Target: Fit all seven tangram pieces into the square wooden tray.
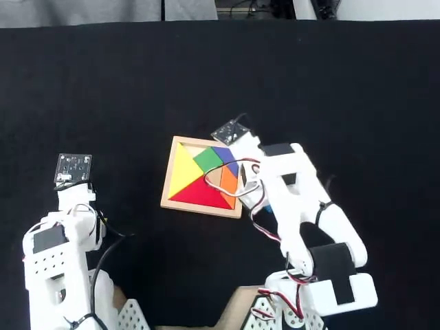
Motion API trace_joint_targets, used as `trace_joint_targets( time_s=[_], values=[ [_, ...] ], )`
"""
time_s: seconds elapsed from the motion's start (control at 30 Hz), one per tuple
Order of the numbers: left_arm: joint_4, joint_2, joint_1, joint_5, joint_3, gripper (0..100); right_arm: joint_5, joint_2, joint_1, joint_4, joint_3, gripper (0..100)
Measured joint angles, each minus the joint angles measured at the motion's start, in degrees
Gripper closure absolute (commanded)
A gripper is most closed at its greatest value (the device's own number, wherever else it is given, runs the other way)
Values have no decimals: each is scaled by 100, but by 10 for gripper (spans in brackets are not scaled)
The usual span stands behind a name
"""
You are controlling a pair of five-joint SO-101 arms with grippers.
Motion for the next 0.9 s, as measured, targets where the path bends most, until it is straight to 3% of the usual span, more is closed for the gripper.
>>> trace_joint_targets(
  time_s=[0.23,0.77,0.9],
  values=[
    [-9,0,0,0,62,841,369,308,273,-229,26,808],
    [-9,0,-9,0,62,841,448,554,343,26,-255,817],
    [-9,0,-9,0,62,841,1020,563,352,308,-334,816]
  ],
)
